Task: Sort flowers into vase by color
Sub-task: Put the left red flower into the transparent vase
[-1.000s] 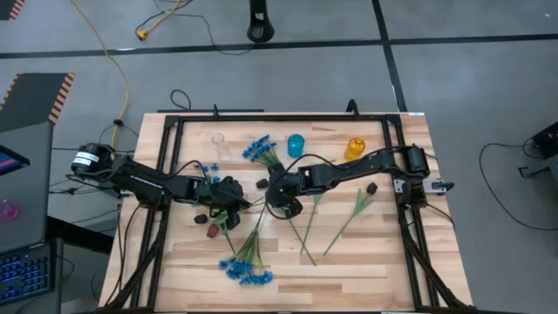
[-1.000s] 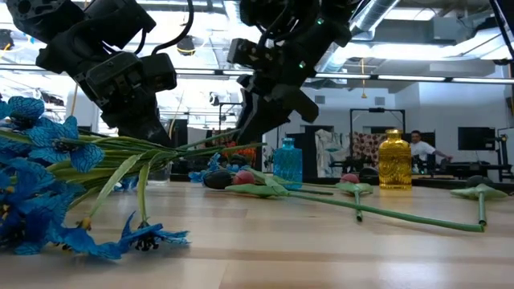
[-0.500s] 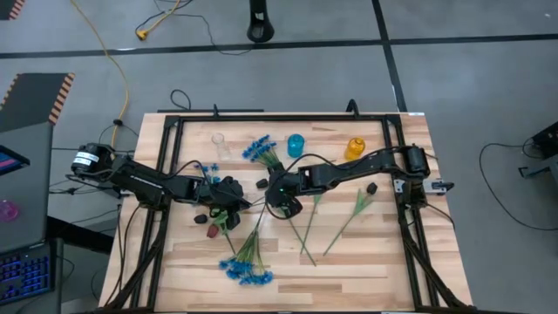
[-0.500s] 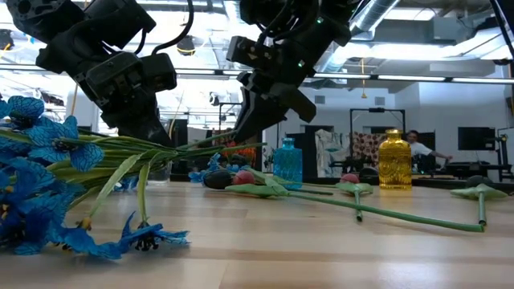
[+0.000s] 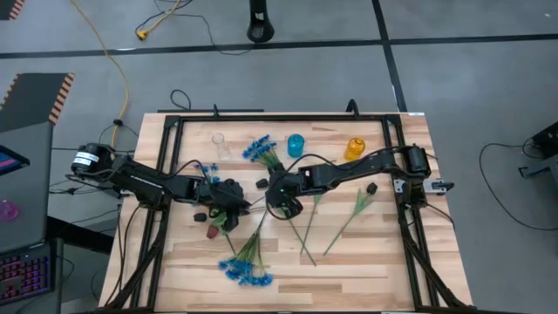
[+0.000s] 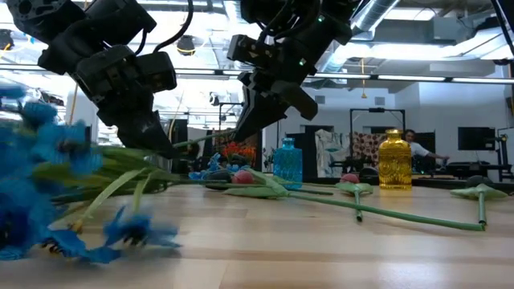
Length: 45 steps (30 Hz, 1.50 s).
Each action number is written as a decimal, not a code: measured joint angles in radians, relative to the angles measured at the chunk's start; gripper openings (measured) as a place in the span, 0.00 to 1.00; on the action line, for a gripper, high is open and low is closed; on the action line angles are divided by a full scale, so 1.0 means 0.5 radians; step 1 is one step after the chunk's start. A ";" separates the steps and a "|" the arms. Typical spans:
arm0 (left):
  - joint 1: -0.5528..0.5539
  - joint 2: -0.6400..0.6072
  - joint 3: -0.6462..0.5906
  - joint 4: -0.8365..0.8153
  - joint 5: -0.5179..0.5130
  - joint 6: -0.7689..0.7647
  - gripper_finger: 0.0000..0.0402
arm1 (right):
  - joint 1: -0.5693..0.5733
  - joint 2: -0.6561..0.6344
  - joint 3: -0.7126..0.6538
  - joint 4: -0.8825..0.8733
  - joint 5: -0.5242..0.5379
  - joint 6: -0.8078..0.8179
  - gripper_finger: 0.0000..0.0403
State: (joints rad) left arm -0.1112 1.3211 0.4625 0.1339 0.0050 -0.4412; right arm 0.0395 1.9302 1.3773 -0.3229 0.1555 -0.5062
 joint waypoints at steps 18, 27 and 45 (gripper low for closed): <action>0.002 -0.719 -0.002 -0.225 -0.169 0.106 0.40 | -0.023 -0.307 -0.083 -0.274 0.002 0.257 0.07; 0.004 -1.287 0.000 -0.290 -0.436 0.282 0.40 | -0.074 -0.505 -0.439 -0.174 0.006 0.547 0.07; 0.004 -1.705 0.000 -0.549 -0.629 0.431 0.40 | -0.143 -1.066 -1.344 1.315 0.006 0.843 0.06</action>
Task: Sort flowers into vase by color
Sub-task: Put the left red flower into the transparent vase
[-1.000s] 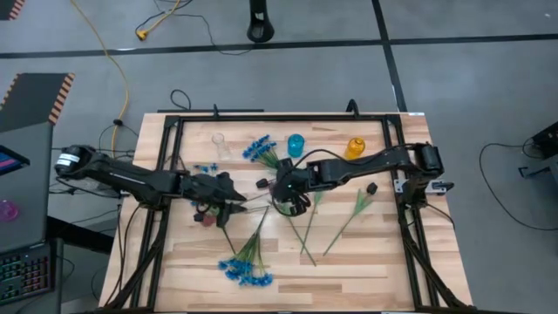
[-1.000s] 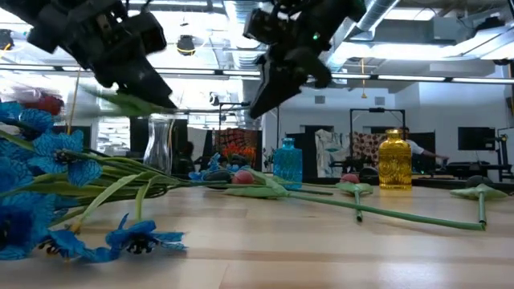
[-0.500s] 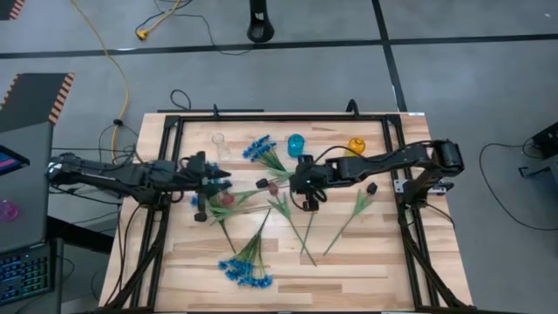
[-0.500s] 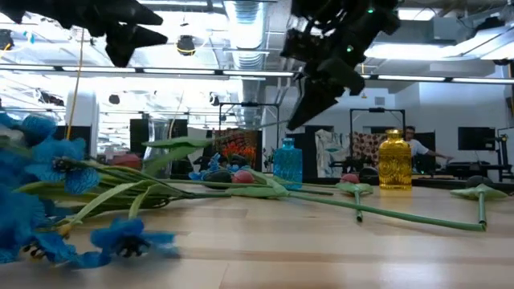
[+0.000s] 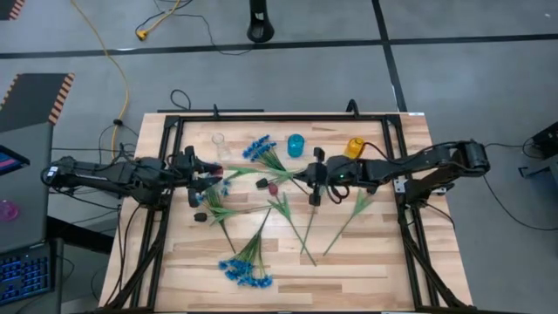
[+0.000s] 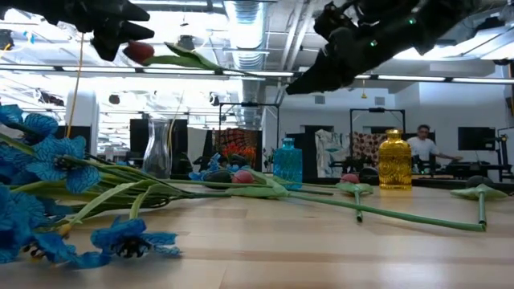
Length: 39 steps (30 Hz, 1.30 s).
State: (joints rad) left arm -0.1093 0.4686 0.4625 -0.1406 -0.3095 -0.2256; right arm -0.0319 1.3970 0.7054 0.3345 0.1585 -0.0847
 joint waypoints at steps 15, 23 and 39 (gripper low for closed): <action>0.000 -0.001 0.000 0.391 -0.200 0.374 0.40 | -0.182 0.345 -0.046 0.541 0.053 0.349 0.06; 0.000 0.085 0.000 0.458 -0.243 0.348 0.40 | -0.179 0.584 0.001 1.263 0.053 0.205 0.06; 0.000 0.567 0.000 1.087 -0.609 0.509 0.40 | -0.069 0.915 0.497 1.531 -0.010 -0.136 0.06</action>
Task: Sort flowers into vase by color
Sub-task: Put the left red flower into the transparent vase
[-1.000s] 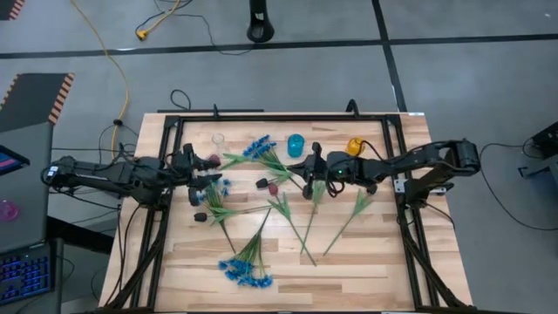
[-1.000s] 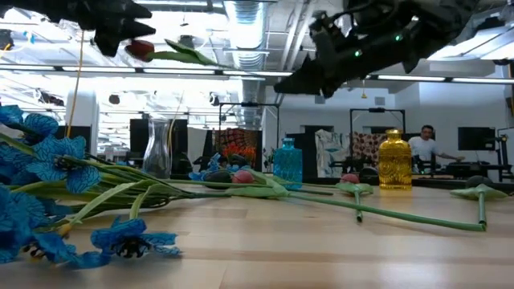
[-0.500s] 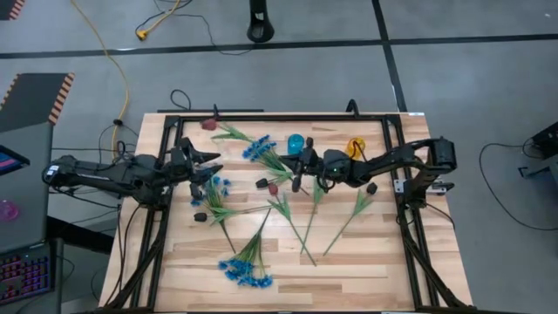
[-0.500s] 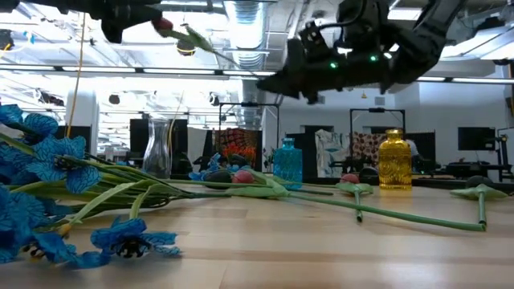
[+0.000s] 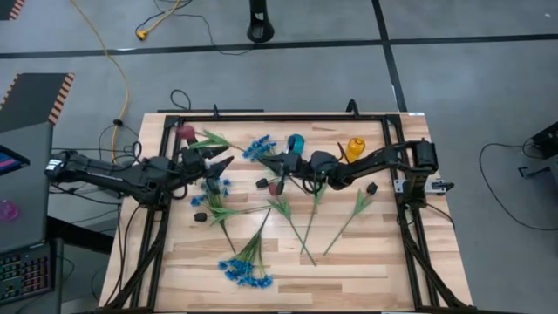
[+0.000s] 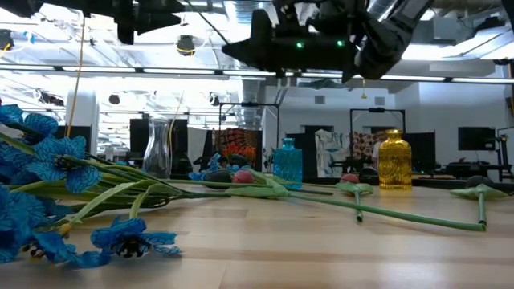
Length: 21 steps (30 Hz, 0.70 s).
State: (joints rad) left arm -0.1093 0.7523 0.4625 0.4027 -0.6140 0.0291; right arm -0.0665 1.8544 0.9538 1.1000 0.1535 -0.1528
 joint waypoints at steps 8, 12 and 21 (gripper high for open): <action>0.000 0.131 -0.001 0.364 0.100 0.140 0.40 | 0.054 0.002 0.124 -0.062 0.000 -0.209 0.06; 0.000 0.131 -0.001 0.407 0.172 0.144 0.40 | 0.054 0.002 0.137 -0.083 0.002 -0.221 0.07; 0.000 0.132 -0.001 0.528 0.211 0.130 0.40 | 0.054 0.002 0.137 -0.094 0.003 -0.221 0.07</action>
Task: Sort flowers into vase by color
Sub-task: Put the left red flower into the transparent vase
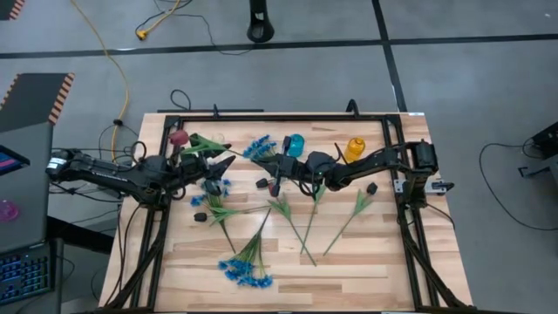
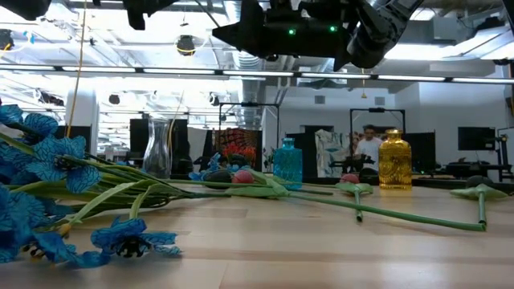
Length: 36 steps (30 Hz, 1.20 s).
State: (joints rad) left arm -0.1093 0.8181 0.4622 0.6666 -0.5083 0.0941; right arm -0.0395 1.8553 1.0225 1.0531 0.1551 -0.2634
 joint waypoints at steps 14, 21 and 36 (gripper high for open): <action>0.000 0.000 0.000 0.073 -0.115 -0.011 0.25 | 0.000 0.000 0.000 0.000 0.002 0.001 0.08; -0.001 0.000 0.000 0.072 -0.117 -0.004 0.08 | 0.000 0.000 0.000 0.001 0.005 0.007 0.09; 0.000 -0.002 0.000 0.039 -0.642 0.191 0.01 | -0.017 -0.220 0.037 -0.781 0.129 0.234 0.40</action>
State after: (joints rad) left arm -0.1093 0.8169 0.4622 0.6863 -0.8291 0.1894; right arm -0.0479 1.7451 1.0409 0.6627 0.2193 -0.1463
